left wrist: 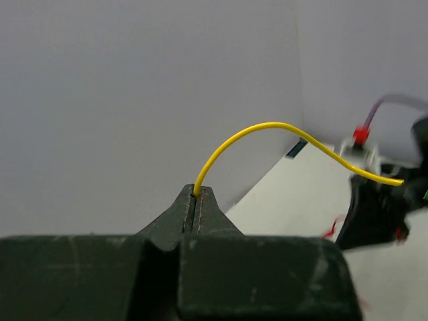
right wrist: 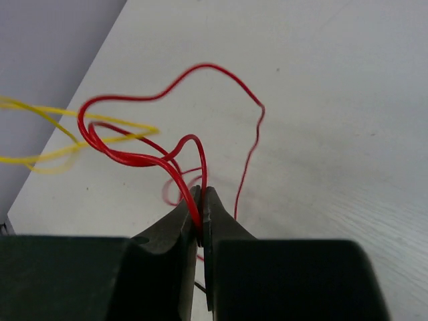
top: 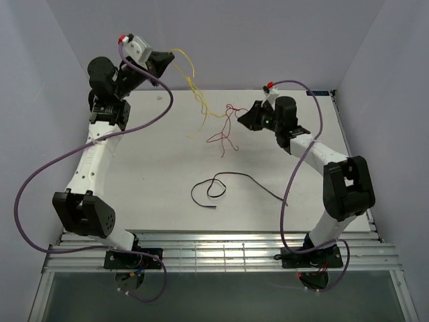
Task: Untangle the cables
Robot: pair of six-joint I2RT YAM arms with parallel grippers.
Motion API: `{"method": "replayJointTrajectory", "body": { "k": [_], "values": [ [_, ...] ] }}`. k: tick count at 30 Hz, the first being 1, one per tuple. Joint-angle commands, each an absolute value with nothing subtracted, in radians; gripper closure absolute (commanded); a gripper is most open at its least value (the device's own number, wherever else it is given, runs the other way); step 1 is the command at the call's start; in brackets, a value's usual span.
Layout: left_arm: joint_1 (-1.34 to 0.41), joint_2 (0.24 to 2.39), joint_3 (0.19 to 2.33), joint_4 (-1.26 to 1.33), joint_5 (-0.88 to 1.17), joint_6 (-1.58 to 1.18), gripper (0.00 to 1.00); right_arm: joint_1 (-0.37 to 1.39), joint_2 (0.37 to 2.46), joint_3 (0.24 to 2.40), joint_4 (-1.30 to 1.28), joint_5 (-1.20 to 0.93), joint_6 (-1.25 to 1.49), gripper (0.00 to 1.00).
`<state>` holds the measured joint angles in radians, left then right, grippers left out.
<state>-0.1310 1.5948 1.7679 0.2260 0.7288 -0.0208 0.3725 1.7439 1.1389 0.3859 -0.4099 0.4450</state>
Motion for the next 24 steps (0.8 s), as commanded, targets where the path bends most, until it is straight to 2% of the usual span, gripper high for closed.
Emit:
{"method": "replayJointTrajectory", "body": {
  "k": [1, 4, 8, 14, 20, 24],
  "values": [
    [-0.117, 1.462, 1.466, 0.056, 0.761, 0.389, 1.00, 0.333, 1.573, 1.309, 0.245, -0.321, 0.310, 0.92],
    [-0.115, 1.384, 1.280, 0.005, 0.795, 0.413, 1.00, 0.333, 1.522, 1.489, 0.117, -0.305, 0.193, 0.92],
    [-0.115, 1.347, 1.134, -0.090, 0.815, 0.454, 1.00, 0.333, 1.491, 1.682, 0.054, -0.308, 0.127, 0.92],
    [-0.114, 1.315, 0.959, -0.161, 0.666, 0.641, 1.00, 0.301, 1.496, 1.913, 0.037, -0.310, 0.093, 0.92],
    [-0.063, 1.327, 0.856, -0.178, 0.617, 0.738, 1.00, 0.123, 1.470, 2.048, 0.043, -0.322, 0.187, 0.92],
    [-0.038, 1.345, 0.808, -0.156, 0.588, 0.775, 1.00, -0.067, 1.483, 2.109, 0.069, -0.426, 0.348, 0.92]
  ]
}}
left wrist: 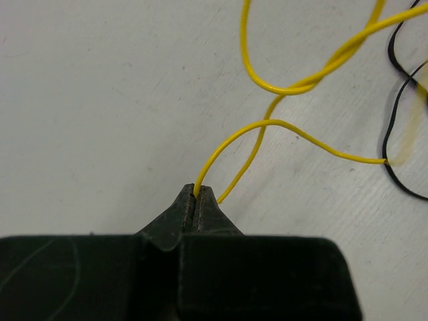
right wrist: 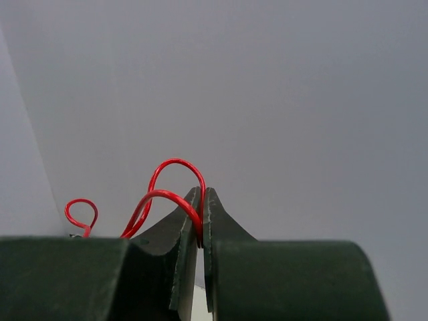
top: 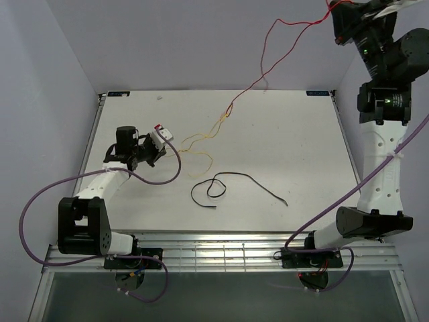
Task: Untangle the cables
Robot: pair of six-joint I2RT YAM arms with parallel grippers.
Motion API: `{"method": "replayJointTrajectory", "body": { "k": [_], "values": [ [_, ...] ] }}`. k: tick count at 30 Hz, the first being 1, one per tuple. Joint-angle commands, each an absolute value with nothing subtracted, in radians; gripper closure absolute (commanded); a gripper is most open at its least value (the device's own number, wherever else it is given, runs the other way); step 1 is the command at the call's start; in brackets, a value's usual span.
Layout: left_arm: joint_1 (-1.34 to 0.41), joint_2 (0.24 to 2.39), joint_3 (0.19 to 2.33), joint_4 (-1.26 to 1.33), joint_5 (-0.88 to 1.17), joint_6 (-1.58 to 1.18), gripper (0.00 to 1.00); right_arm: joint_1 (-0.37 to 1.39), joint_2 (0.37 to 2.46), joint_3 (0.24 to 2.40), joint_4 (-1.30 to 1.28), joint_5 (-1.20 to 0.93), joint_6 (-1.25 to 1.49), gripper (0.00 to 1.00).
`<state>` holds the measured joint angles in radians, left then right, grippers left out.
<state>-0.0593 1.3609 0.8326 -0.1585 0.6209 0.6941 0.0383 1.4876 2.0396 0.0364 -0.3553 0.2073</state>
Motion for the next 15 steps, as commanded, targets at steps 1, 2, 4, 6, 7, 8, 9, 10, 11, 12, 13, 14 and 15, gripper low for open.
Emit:
{"method": "replayJointTrajectory", "body": {
  "k": [1, 2, 4, 6, 7, 8, 9, 10, 11, 12, 13, 14, 15],
  "values": [
    [-0.034, 1.353, 0.808, -0.155, 0.588, 0.778, 1.00, -0.089, 1.488, 2.134, 0.104, -0.448, 0.385, 0.92],
    [-0.028, 1.364, 0.811, -0.152, 0.586, 0.776, 1.00, -0.113, 1.497, 2.137, 0.129, -0.469, 0.426, 0.92],
    [-0.023, 1.373, 0.815, -0.143, 0.581, 0.769, 1.00, -0.181, 1.499, 2.128, 0.185, -0.520, 0.541, 0.92],
    [-0.014, 1.387, 0.813, -0.130, 0.568, 0.772, 1.00, -0.260, 1.496, 2.097, 0.264, -0.541, 0.606, 0.92],
    [-0.009, 1.391, 0.810, -0.127, 0.565, 0.790, 1.00, -0.291, 1.496, 2.086, 0.282, -0.545, 0.667, 0.92],
    [-0.002, 1.397, 0.802, -0.120, 0.548, 0.795, 1.00, -0.329, 1.505, 2.080, 0.337, -0.554, 0.708, 0.92],
    [0.015, 1.404, 0.801, -0.118, 0.545, 0.799, 1.00, -0.398, 1.517, 2.094, 0.354, -0.575, 0.748, 0.92],
    [0.052, 1.404, 0.801, -0.121, 0.546, 0.804, 1.00, -0.425, 1.534, 2.118, 0.356, -0.587, 0.799, 0.92],
    [0.060, 1.402, 0.811, -0.130, 0.549, 0.804, 1.00, -0.445, 1.570, 2.175, 0.341, -0.601, 0.814, 0.92],
    [0.063, 1.396, 0.821, -0.139, 0.563, 0.804, 1.00, -0.462, 1.586, 2.187, 0.333, -0.632, 0.831, 0.92],
    [0.064, 1.391, 0.836, -0.150, 0.577, 0.796, 1.00, -0.462, 1.594, 2.184, 0.330, -0.646, 0.844, 0.92],
    [0.064, 1.390, 0.853, -0.153, 0.593, 0.757, 1.00, -0.456, 1.589, 2.166, 0.331, -0.663, 0.853, 0.92],
    [0.064, 1.387, 0.894, -0.143, 0.630, 0.718, 1.00, -0.431, 1.579, 2.089, 0.330, -0.682, 0.847, 0.92]
  ]
}}
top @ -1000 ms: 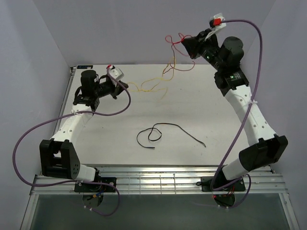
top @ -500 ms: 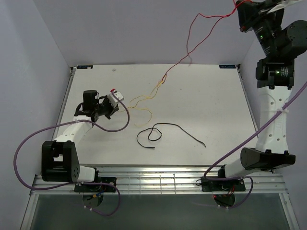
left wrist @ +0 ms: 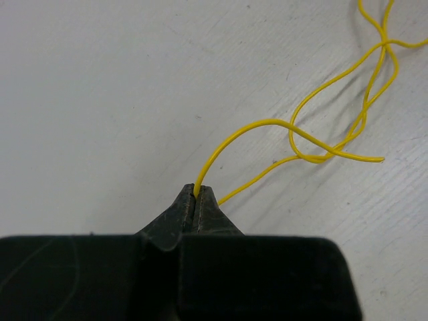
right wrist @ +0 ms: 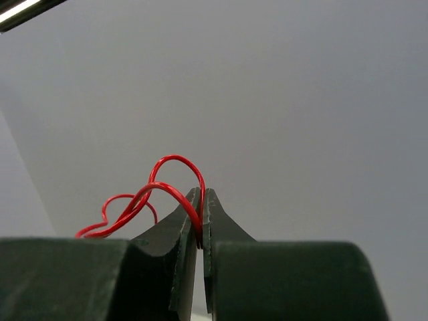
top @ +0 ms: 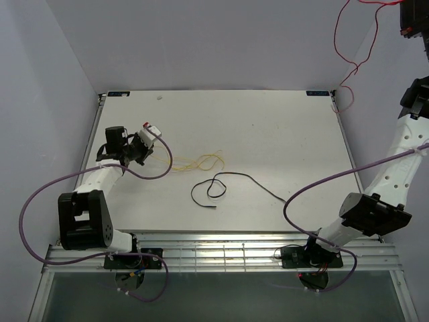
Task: Untangle the cables
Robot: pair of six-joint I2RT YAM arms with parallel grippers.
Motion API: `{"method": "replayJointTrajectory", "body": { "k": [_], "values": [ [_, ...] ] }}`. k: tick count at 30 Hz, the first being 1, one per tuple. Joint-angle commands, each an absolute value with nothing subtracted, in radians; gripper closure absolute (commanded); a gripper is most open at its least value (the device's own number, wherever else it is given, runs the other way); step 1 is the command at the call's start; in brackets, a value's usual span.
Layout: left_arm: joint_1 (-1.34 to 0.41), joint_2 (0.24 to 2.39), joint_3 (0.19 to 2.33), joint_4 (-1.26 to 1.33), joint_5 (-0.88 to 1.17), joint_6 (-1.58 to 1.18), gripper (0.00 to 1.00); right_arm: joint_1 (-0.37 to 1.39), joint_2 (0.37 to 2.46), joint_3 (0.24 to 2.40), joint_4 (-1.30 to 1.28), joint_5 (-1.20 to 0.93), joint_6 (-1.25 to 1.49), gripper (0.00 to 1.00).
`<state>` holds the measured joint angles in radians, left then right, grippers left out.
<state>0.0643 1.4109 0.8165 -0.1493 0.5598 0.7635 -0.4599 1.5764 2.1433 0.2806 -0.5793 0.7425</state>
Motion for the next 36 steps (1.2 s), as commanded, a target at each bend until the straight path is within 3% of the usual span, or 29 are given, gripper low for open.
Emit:
{"method": "replayJointTrajectory", "body": {
  "k": [1, 5, 9, 15, 19, 25, 33, 34, 35, 36],
  "values": [
    [0.066, 1.379, 0.922, -0.129, 0.650, 0.669, 1.00, -0.416, 1.560, 2.038, 0.322, -0.683, 0.829, 0.92],
    [0.064, 1.391, 1.132, 0.006, 0.721, 0.251, 1.00, -0.332, 1.468, 1.843, 0.183, -0.649, 0.639, 0.92],
    [0.064, 1.449, 1.382, 0.101, 0.762, 0.022, 1.00, -0.209, 1.448, 1.753, -0.001, -0.524, 0.404, 0.92],
    [0.066, 1.551, 1.742, -0.040, 0.654, 0.115, 1.00, -0.094, 1.395, 1.566, -0.058, -0.433, 0.318, 0.92],
    [0.067, 1.508, 1.645, -0.083, 0.609, 0.242, 1.00, -0.026, 1.371, 1.487, -0.028, -0.416, 0.305, 0.92],
    [0.081, 1.433, 1.318, -0.041, 0.502, 0.268, 1.00, 0.112, 1.411, 1.473, -0.012, -0.399, 0.321, 0.92],
    [0.104, 1.511, 1.048, -0.012, 0.381, 0.396, 1.00, 0.305, 1.522, 1.529, 0.031, -0.374, 0.328, 0.92],
    [0.106, 1.525, 1.028, -0.034, 0.355, 0.414, 0.97, 0.317, 1.540, 1.542, 0.034, -0.373, 0.330, 0.92],
    [0.107, 1.535, 1.020, -0.044, 0.344, 0.423, 0.86, 0.336, 1.548, 1.552, 0.037, -0.368, 0.331, 0.92],
    [0.109, 1.539, 1.016, -0.058, 0.342, 0.440, 0.66, 0.345, 1.558, 1.563, 0.040, -0.362, 0.333, 0.92]
  ]
}}
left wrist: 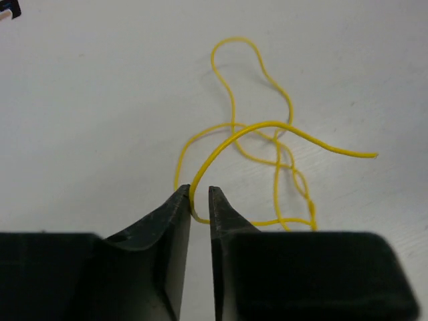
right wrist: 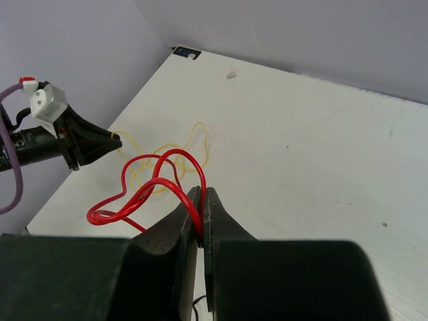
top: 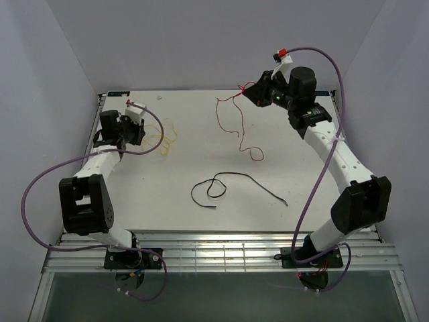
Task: Untangle the cables
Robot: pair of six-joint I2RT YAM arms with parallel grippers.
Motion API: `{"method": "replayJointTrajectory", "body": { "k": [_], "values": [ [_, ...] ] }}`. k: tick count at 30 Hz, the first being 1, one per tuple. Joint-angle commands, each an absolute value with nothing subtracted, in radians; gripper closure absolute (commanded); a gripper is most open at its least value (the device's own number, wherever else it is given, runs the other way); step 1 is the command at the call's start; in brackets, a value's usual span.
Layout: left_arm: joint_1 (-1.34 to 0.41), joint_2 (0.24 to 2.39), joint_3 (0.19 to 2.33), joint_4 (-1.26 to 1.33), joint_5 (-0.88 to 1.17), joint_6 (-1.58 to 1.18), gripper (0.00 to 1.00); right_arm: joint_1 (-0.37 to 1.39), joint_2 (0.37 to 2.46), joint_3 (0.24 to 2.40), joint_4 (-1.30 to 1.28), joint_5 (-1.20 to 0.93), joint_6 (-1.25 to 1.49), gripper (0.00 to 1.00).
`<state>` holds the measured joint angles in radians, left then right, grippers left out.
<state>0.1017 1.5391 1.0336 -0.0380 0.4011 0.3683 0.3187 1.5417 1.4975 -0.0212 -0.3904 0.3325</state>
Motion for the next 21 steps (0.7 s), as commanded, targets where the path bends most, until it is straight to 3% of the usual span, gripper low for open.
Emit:
{"method": "replayJointTrajectory", "body": {
  "k": [1, 2, 3, 4, 5, 6, 11, 18, 21],
  "values": [
    [0.112, 1.537, 1.005, -0.083, 0.345, 0.452, 0.61, 0.353, 1.578, 1.598, 0.040, -0.357, 0.333, 0.92],
    [0.113, 1.536, 0.997, -0.087, 0.342, 0.462, 0.58, 0.370, 1.591, 1.620, 0.044, -0.348, 0.333, 0.92],
    [0.112, 1.537, 0.991, -0.086, 0.331, 0.465, 0.47, 0.379, 1.603, 1.646, 0.044, -0.342, 0.333, 0.92],
    [0.113, 1.542, 0.983, -0.083, 0.316, 0.462, 0.33, 0.386, 1.632, 1.676, 0.044, -0.338, 0.330, 0.92],
    [0.114, 1.548, 0.985, -0.086, 0.277, 0.456, 0.08, 0.402, 1.647, 1.742, 0.041, -0.330, 0.330, 0.92],
    [0.112, 1.569, 0.991, -0.090, 0.253, 0.445, 0.02, 0.409, 1.667, 1.778, 0.038, -0.327, 0.328, 0.92],
    [0.112, 1.582, 1.092, -0.225, 0.242, 0.338, 0.02, 0.440, 1.784, 1.994, -0.047, -0.281, 0.295, 0.92],
    [0.112, 1.470, 1.183, -0.394, 0.650, 0.294, 0.02, 0.442, 1.842, 2.013, -0.060, -0.245, 0.319, 0.92],
    [0.114, 1.480, 1.221, -0.474, 0.660, 0.359, 0.02, 0.451, 1.873, 1.991, -0.109, -0.200, 0.278, 0.92]
  ]
}}
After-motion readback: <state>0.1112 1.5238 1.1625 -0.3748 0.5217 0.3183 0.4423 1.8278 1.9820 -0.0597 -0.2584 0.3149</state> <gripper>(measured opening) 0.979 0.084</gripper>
